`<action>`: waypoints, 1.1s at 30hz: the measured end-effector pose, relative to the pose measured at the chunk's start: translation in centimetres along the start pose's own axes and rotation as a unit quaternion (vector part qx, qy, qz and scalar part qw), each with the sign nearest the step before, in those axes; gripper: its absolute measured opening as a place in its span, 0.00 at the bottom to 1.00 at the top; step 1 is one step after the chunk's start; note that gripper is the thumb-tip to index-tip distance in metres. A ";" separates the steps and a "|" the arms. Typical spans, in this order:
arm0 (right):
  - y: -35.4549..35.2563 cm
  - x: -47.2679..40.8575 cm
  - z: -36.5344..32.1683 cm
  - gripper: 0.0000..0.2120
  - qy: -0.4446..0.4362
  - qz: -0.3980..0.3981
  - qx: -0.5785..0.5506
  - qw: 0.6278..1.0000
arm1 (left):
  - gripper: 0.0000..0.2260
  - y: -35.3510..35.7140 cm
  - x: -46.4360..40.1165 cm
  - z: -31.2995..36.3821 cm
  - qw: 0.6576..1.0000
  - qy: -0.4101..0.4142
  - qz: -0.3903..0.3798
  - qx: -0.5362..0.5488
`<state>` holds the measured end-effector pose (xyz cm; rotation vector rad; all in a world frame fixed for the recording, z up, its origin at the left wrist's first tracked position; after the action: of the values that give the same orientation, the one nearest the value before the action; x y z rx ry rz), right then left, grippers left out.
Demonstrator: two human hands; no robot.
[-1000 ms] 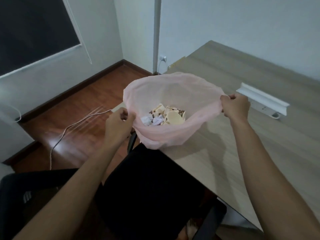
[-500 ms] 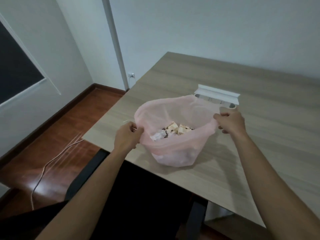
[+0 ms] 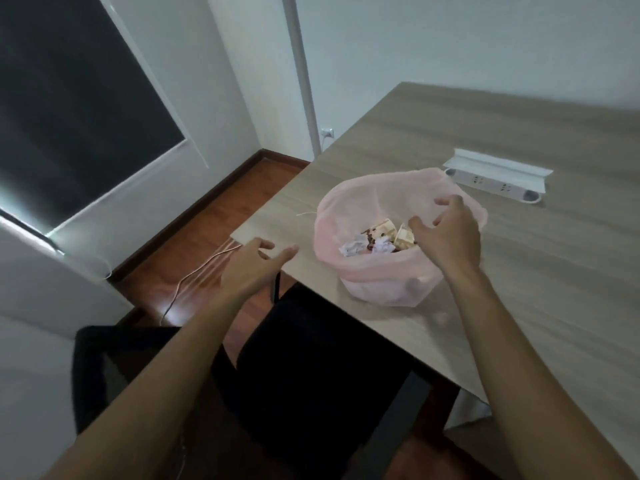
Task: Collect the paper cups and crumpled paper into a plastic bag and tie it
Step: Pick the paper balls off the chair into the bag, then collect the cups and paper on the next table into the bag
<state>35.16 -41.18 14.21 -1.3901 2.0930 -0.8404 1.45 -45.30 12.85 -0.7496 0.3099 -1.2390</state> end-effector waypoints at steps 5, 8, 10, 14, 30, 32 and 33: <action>4.4 5.8 -5.4 0.23 -0.089 -0.116 -0.031 0.989 | 0.28 -5.9 3.7 -5.7 1.000 0.001 0.022 -0.018; 7.1 10.8 -8.1 0.22 -0.126 -0.209 -0.017 0.970 | 0.32 -9.3 5.7 -9.2 0.999 -0.009 0.025 -0.043; 8.6 14.5 -9.8 0.22 -0.142 -0.262 -0.006 0.954 | 0.31 -11.5 7.1 -11.2 0.998 -0.012 0.035 -0.053; 11.3 22.1 -12.3 0.28 -0.187 -0.352 0.051 0.916 | 0.26 -14.9 9.6 -15.0 0.994 0.023 0.019 -0.102; 16.1 40.9 -10.9 0.51 -0.068 -0.590 0.178 0.785 | 0.42 -15.8 10.1 -22.5 0.890 0.270 -0.092 -0.356; 15.5 40.7 -10.4 0.48 -0.064 -0.582 0.176 0.791 | 0.43 -15.1 9.8 -22.1 0.886 0.283 -0.088 -0.357; 15.1 40.5 -10.2 0.47 -0.061 -0.575 0.173 0.797 | 0.43 -14.7 9.7 -21.7 0.883 0.289 -0.086 -0.359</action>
<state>3.91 -72.09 7.96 -2.3631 0.7176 -1.3969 -19.18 -63.70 8.52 -1.0320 1.2694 -1.5148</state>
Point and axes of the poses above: each hand's wrist, its own x-axis away from the middle knuckle, its own y-axis out of the palm, z = x × y, the point moved 5 cm from there along -x, towards the middle knuckle, and after that the axes turned 7 degrees about x, right-handed, at the moved point
